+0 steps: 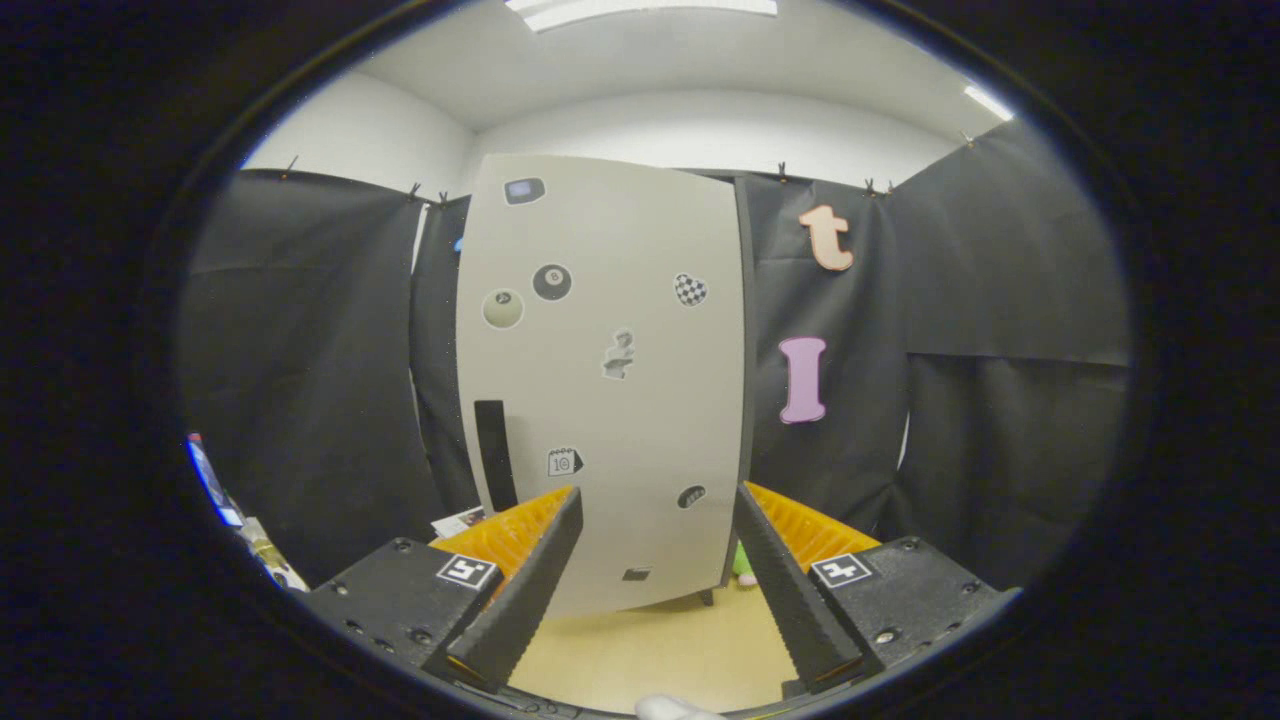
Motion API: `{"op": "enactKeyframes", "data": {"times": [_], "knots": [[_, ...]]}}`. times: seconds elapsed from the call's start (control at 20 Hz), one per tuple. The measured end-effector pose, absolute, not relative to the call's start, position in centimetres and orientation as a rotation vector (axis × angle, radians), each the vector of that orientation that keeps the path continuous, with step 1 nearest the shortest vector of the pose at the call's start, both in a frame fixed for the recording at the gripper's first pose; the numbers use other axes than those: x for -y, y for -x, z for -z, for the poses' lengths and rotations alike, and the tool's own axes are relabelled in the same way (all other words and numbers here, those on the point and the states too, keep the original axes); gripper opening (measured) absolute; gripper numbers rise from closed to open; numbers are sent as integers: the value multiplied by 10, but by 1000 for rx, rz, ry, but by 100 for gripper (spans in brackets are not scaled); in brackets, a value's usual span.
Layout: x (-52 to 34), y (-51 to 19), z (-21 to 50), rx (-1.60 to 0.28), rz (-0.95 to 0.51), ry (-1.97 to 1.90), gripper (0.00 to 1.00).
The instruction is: Open the shoe cabinet door, grab the shoes and put them into the shoe cabinet, then close the shoe cabinet door.
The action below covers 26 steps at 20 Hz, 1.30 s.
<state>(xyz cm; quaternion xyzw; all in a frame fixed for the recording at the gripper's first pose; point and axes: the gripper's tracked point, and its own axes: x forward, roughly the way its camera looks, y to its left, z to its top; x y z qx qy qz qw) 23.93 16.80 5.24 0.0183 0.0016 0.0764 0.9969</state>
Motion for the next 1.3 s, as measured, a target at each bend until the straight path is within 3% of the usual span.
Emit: {"op": "enactKeyframes", "data": {"times": [0.55,1.3], "knots": [[-139,-187,-40,3,-58,-43,99],[-148,-189,-49,-6,-44,-37,99]]}}
